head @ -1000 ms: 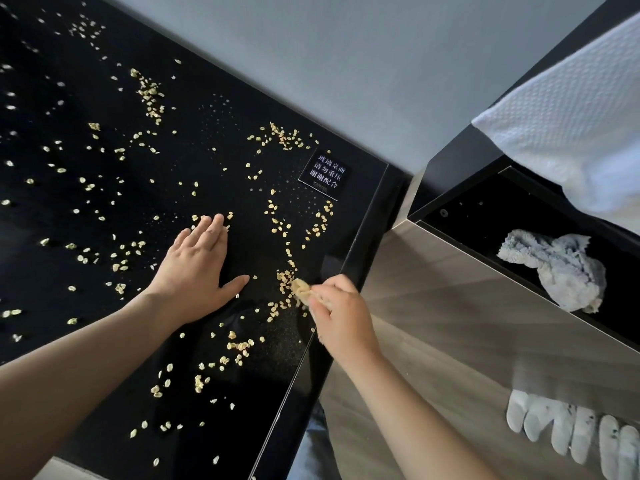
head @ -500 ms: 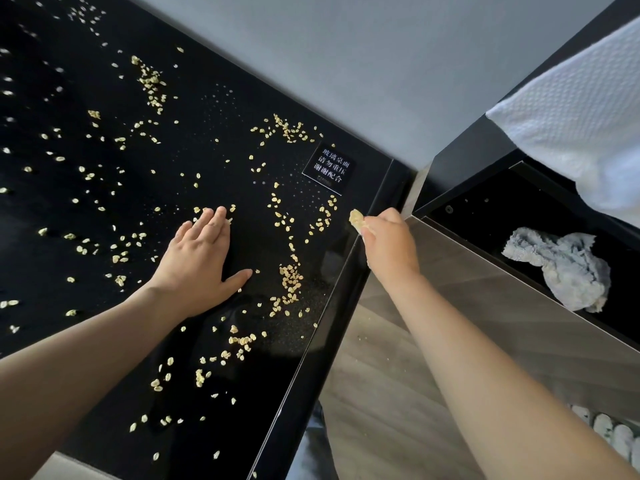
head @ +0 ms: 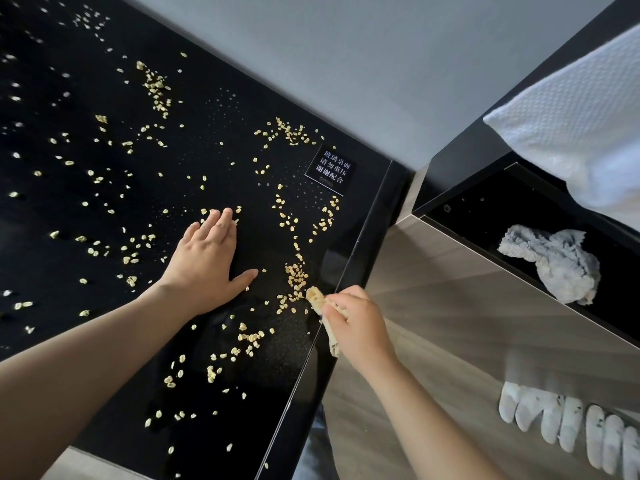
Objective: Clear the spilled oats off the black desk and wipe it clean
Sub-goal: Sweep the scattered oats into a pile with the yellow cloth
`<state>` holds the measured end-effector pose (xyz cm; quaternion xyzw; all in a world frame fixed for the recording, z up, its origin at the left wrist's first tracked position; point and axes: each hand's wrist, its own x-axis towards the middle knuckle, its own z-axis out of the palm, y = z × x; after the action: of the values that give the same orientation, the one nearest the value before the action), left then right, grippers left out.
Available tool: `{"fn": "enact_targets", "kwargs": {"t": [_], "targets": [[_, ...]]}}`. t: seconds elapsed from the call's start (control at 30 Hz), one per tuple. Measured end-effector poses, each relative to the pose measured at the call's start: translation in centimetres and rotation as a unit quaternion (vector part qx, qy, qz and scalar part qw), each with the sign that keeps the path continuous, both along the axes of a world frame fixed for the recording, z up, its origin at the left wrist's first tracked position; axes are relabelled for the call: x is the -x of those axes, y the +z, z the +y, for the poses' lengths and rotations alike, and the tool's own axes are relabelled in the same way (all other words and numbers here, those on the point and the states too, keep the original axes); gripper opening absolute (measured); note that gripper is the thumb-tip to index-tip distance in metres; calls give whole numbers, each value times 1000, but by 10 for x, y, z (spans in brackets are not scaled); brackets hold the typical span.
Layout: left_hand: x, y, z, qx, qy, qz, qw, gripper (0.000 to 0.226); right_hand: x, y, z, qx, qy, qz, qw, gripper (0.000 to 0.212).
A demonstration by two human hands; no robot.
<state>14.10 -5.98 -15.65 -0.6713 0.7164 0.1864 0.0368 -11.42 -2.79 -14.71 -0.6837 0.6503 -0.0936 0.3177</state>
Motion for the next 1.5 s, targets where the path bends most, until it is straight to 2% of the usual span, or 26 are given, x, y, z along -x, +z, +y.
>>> {"fn": "enact_targets", "kwargs": {"t": [0.1, 0.23, 0.33, 0.43, 0.53, 0.67, 0.73, 0.8, 0.83, 0.9, 0.93, 1.03, 1.07, 1.2, 1.37, 1.43, 1.5], "targets": [[-1, 2, 0, 0, -6, -4, 1000, 91, 0, 13, -14, 62, -51, -16, 997, 15], [-4, 3, 1, 9, -12, -1, 1000, 91, 6, 17, -83, 153, -85, 41, 984, 19], [-4, 2, 3, 17, -20, 7, 1000, 91, 10, 9, -125, 135, -67, 98, 984, 26], [-5, -1, 4, 34, -22, 15, 999, 91, 6, -1, -135, 111, -128, 76, 983, 29], [-7, -5, 1, 39, -24, 13, 999, 90, -1, -10, -125, 119, -180, 47, 975, 23], [-8, -11, 7, 29, -33, 13, 999, 90, -17, -20, -73, 136, -187, 49, 972, 17], [-10, -13, 10, 24, -33, 6, 999, 91, -30, -19, -41, 83, -187, -18, 979, 15], [-12, -10, 7, 27, -31, 7, 999, 91, -37, -6, -25, 7, -212, -144, 967, 9], [-13, -8, 4, 30, -31, 9, 999, 91, -35, 3, -25, -4, -229, -187, 955, 9], [-12, -6, -1, 32, -35, 13, 999, 91, -22, 10, -35, 12, -266, -205, 942, 14], [-12, -5, -1, 29, -38, 12, 999, 91, -14, 10, -42, 22, -277, -182, 943, 17], [-16, -7, 3, 20, -39, 1, 999, 92, 3, 2, -57, 68, -273, 4, 960, 38], [-17, -7, 4, 19, -39, 2, 999, 92, 5, 0, -58, 85, -272, 39, 958, 42], [-13, -4, 2, 22, -38, 12, 999, 91, 2, 4, -48, 32, -222, -3, 974, 36], [-14, -5, 3, 11, -36, 7, 999, 92, -7, 10, -34, 35, -186, 54, 980, 23], [-15, -5, 4, 10, -35, 5, 999, 92, -5, 13, -36, 37, -204, 22, 978, 11], [-13, -5, 5, 9, -35, 5, 999, 92, 0, 24, -43, 10, -206, -58, 977, 7]]}}
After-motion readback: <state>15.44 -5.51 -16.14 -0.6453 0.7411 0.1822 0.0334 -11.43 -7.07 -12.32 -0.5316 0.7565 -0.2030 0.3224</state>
